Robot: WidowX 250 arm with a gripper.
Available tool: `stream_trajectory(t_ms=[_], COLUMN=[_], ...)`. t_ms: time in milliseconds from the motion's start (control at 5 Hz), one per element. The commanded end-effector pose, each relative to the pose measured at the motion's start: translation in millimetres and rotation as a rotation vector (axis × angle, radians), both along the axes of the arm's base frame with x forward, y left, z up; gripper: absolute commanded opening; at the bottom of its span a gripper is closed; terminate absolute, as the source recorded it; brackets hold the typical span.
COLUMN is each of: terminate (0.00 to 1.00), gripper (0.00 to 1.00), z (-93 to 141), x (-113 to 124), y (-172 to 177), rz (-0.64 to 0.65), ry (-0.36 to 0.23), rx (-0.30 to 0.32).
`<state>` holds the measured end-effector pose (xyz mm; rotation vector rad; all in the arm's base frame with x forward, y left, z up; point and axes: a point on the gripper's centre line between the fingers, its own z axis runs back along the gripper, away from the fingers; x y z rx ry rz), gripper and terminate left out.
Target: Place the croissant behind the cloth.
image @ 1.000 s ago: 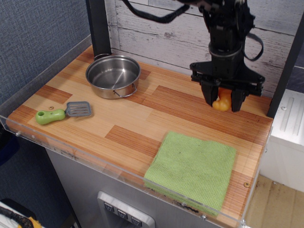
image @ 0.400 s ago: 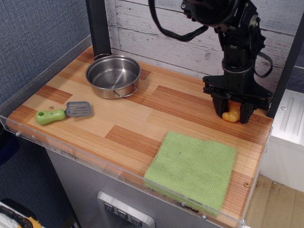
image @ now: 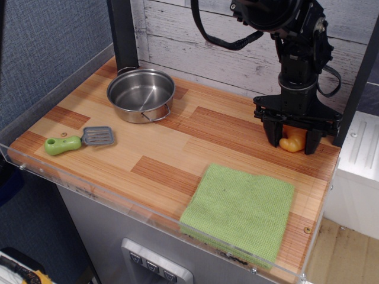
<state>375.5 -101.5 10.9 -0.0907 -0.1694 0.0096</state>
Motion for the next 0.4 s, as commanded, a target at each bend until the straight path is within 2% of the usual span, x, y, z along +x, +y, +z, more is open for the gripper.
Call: stream_trajectory(t_ms=[0, 200], terminate=[0.0, 0.0], gripper=[1.0, 1.0], z=[17.9, 35.4], x=[-3.1, -4.1], y=[1.6, 3.2], rz=[0.0, -0.007], ry=[-0.02, -0.045], rx=[-0.013, -0.043])
